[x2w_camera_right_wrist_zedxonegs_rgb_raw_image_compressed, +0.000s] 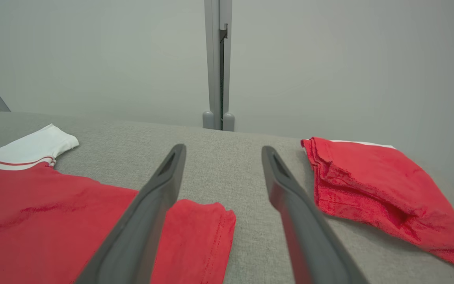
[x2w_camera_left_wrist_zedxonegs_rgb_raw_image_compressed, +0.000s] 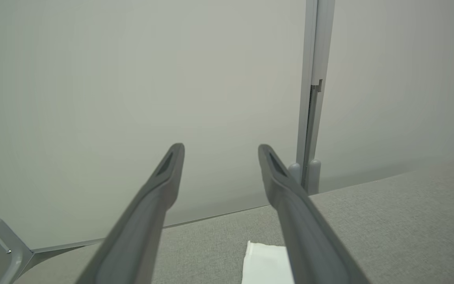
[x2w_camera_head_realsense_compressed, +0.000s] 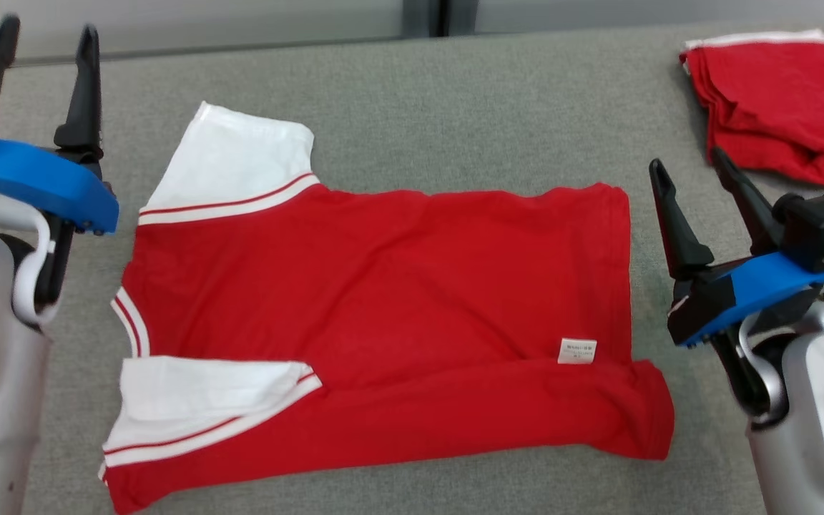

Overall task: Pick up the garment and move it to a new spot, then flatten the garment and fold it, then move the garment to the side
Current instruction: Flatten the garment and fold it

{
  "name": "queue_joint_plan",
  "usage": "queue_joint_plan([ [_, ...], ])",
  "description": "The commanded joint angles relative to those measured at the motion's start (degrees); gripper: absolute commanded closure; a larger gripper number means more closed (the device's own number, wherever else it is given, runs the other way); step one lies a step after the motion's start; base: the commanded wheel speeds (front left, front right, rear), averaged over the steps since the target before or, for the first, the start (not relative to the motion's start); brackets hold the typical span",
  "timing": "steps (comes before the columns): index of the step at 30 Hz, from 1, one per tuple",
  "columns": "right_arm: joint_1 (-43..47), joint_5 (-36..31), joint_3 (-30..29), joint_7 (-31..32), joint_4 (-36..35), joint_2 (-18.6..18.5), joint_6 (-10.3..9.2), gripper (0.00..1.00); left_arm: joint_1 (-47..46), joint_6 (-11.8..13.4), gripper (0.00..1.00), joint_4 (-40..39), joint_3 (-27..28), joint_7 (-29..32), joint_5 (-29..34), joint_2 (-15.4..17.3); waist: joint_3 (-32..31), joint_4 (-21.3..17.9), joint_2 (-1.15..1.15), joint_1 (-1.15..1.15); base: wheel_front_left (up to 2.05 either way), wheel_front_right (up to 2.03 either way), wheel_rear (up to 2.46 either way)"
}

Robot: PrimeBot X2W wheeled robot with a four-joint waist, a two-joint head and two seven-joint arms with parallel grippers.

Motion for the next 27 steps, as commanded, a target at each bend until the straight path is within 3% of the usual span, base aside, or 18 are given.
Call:
queue_joint_plan([
  [1,-1.76,0.60,0.59,0.75,0.23,-0.40,0.03,0.00,-2.87,-0.45,0.00,0.97,-0.71,1.02,-0.53,0.51,2.38,0.45,0.00,-0.01,0.00,0.00,0.00],
  [7,-6.72,1.74,2.63,1.93,0.36,-1.00,0.03,0.00,-13.26,-1.06,0.00,7.50,-5.98,6.28,-3.59,2.16,8.49,-1.61,0.00,-0.01,0.00,0.00,0.00],
  [13,-9.53,2.39,3.97,1.19,0.86,-0.65,0.03,0.00,-19.82,-0.97,0.00,13.94,-15.23,11.93,-8.37,4.44,12.79,-3.50,0.00,-0.01,0.00,0.00,0.00],
  [27,-12.39,2.99,5.04,-0.52,2.64,0.20,0.02,0.00,-24.79,-0.98,0.00,24.93,-27.03,17.67,-18.64,8.07,17.45,-6.16,0.00,-0.01,0.00,0.00,0.00],
])
